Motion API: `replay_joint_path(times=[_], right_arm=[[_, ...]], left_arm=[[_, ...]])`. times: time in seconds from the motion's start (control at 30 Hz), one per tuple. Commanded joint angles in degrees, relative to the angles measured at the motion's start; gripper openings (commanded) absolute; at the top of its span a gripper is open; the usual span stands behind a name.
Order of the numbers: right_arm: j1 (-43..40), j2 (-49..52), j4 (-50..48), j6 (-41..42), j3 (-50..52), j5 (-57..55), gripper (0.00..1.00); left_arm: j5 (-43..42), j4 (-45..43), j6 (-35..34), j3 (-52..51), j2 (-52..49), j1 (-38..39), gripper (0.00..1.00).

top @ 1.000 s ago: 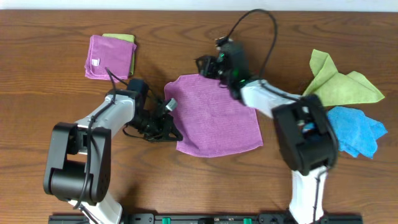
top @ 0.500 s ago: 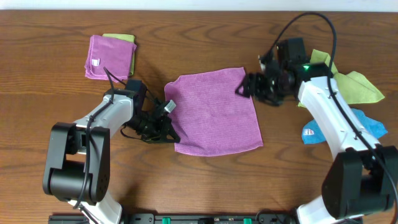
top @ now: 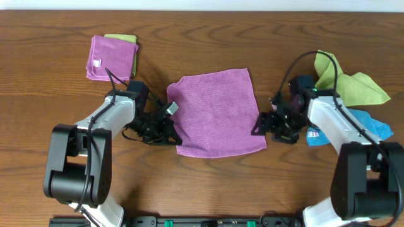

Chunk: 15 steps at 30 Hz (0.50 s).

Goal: Fold the cloth
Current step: 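Move the right gripper to the cloth's right corner and grasp it, then lift the purple cloth with both grippers by its two corners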

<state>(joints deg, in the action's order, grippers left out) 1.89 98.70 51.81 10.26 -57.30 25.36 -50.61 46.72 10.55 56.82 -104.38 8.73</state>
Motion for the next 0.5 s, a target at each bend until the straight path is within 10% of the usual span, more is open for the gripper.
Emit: replay_joint_path(times=[0.0, 0.47], right_arm=[[-1.92, -0.33, -2.21, 0.0, 2.78, 0.15, 0.78], [-0.63, -0.33, -15.08, 7.13, 11.61, 6.62, 0.58]], left_arm=[[0.31, 0.42, 0.87, -0.13, -0.17, -0.2, 0.06], [-2.47, 0.37, 0.83, -0.13, -0.17, -0.2, 0.06]])
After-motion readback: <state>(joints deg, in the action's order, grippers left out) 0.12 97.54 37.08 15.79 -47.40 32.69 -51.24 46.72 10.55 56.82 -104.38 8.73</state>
